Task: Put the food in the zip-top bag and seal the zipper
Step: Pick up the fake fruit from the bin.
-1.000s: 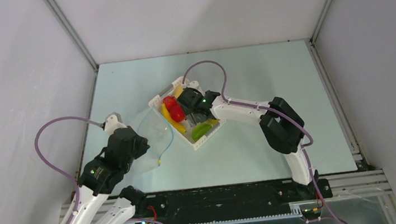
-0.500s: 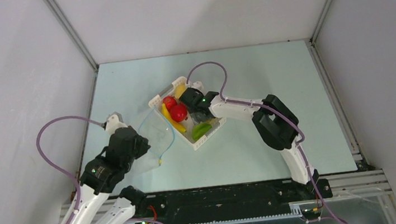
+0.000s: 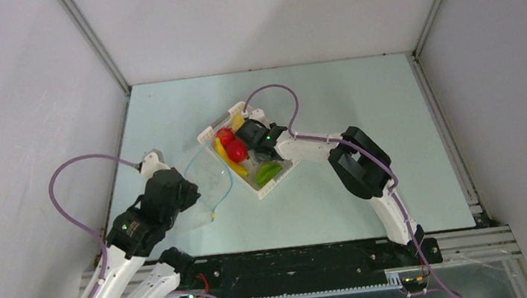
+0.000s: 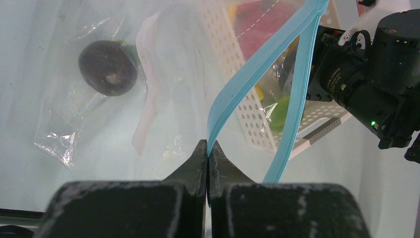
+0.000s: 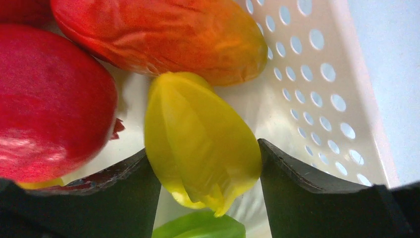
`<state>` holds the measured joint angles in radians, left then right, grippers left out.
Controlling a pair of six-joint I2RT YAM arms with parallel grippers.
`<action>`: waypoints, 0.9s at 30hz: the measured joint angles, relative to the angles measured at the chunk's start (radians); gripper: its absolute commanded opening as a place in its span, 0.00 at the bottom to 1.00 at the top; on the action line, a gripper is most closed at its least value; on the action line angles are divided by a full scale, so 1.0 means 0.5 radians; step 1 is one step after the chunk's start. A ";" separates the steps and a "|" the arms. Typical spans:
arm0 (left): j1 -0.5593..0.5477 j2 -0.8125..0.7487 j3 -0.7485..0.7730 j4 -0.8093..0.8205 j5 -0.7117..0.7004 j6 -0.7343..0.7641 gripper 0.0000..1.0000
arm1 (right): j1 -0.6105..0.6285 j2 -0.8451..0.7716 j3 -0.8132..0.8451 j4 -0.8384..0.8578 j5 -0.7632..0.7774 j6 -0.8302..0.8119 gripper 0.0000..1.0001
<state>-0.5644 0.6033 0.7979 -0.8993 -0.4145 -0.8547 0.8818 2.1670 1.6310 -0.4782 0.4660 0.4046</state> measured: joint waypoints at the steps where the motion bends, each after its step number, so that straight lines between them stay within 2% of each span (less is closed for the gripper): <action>1: 0.000 0.000 0.000 0.000 0.000 0.000 0.00 | 0.002 0.001 0.000 0.026 0.005 -0.011 0.71; 5: 0.000 0.000 0.000 0.000 0.001 0.000 0.00 | 0.006 0.002 0.000 0.117 0.023 -0.042 0.70; 7: 0.000 0.000 0.000 0.000 0.002 0.000 0.00 | 0.007 0.002 0.000 0.159 0.027 -0.062 0.61; 9: 0.000 0.000 0.000 0.000 0.002 0.001 0.00 | 0.007 0.003 0.000 0.184 0.031 -0.082 0.44; 13: 0.000 0.000 0.000 -0.001 0.002 0.002 0.00 | 0.007 0.005 0.000 0.214 0.031 -0.113 0.29; 17: 0.000 -0.002 0.000 -0.001 0.004 0.003 0.00 | 0.010 -0.008 -0.021 0.230 0.034 -0.131 0.23; 21: 0.000 -0.006 0.000 -0.001 0.014 0.002 0.00 | 0.027 -0.124 -0.123 0.219 0.040 -0.151 0.23; 27: 0.000 -0.018 0.001 0.002 0.060 0.002 0.00 | 0.095 -0.583 -0.293 0.192 0.031 -0.159 0.24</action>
<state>-0.5644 0.5945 0.7982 -0.8982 -0.3843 -0.8536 0.9295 1.8755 1.4845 -0.3820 0.4812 0.3252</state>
